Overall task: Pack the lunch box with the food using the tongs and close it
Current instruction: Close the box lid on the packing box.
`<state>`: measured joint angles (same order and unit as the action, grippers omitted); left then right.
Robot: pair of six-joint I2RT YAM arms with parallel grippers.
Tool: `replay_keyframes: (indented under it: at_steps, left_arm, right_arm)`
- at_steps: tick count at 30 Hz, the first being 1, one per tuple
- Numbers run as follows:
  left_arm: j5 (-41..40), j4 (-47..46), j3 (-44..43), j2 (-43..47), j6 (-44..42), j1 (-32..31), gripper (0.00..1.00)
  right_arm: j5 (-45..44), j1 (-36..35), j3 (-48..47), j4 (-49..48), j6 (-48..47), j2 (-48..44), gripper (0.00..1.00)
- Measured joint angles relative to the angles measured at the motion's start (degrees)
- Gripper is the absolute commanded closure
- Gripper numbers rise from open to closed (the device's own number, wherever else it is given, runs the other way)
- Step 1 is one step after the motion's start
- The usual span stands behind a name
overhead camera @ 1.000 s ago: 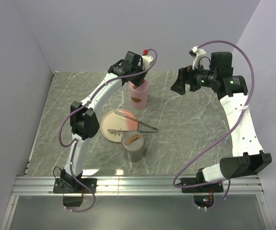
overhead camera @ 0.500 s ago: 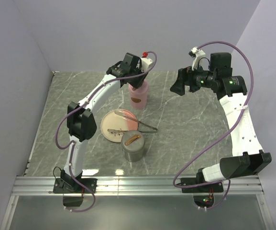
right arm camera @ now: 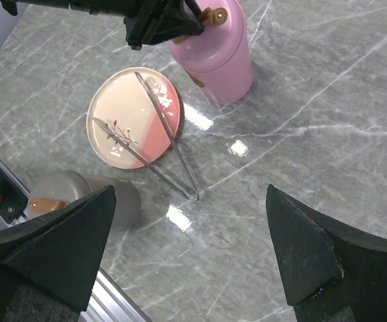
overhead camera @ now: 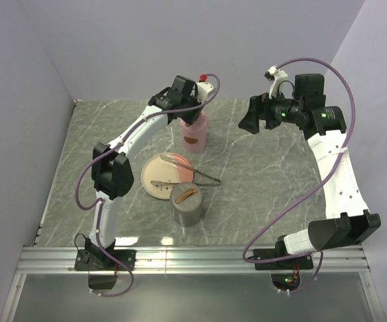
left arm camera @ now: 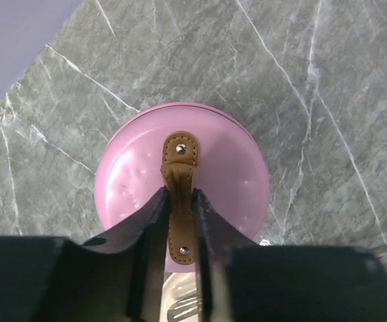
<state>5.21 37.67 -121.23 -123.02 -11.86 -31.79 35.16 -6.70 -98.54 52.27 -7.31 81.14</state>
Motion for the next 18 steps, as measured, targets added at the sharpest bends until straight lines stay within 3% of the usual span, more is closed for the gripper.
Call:
replay_keyframes:
  at_steps: [5,8,18]
  left_arm:
    - [-0.09,1.46,-1.25,-0.07,0.52,-0.07,0.95]
    - [-0.09,3.17,-3.32,-0.5,0.79,-0.15,1.0]
    - [0.15,7.13,-8.28,-0.83,1.22,-0.15,1.0]
  right_arm:
    - [-0.02,0.0,0.15,0.0,0.0,0.0,0.0]
    - [-0.02,0.0,0.57,-0.02,0.0,-0.02,0.0]
    - [0.04,0.0,1.14,0.0,0.0,-0.02,0.0]
